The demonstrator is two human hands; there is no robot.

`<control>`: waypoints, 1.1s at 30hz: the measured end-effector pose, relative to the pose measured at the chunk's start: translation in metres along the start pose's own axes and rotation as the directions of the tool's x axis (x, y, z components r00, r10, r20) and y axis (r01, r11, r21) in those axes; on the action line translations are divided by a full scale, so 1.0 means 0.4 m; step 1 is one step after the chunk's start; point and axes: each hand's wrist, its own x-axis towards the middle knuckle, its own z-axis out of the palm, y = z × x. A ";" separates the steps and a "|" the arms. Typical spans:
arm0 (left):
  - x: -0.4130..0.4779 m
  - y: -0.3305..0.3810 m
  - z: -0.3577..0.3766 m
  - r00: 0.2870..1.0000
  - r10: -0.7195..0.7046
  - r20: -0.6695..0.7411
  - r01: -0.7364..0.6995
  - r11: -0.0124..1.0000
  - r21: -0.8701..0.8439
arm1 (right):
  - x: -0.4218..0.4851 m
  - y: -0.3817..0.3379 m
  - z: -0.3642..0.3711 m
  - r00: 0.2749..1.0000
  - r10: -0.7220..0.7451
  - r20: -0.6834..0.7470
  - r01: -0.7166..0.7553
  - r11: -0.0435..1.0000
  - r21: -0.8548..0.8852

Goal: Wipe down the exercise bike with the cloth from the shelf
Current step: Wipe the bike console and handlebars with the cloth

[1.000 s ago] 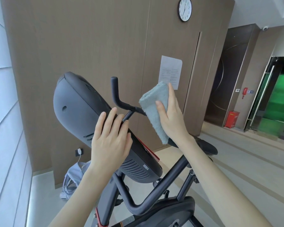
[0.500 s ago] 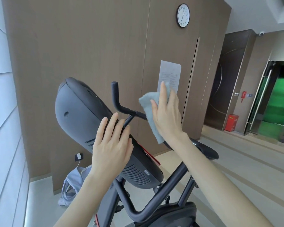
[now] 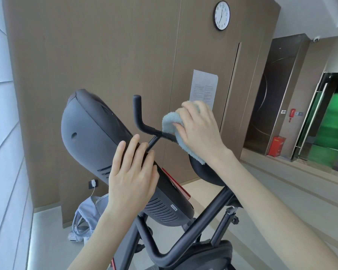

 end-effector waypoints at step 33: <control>0.001 0.001 0.002 1.000 0.022 -0.007 -0.022 0.999 0.026 | -0.089 -0.017 0.042 0.930 0.368 0.010 -0.300 0.742 0.599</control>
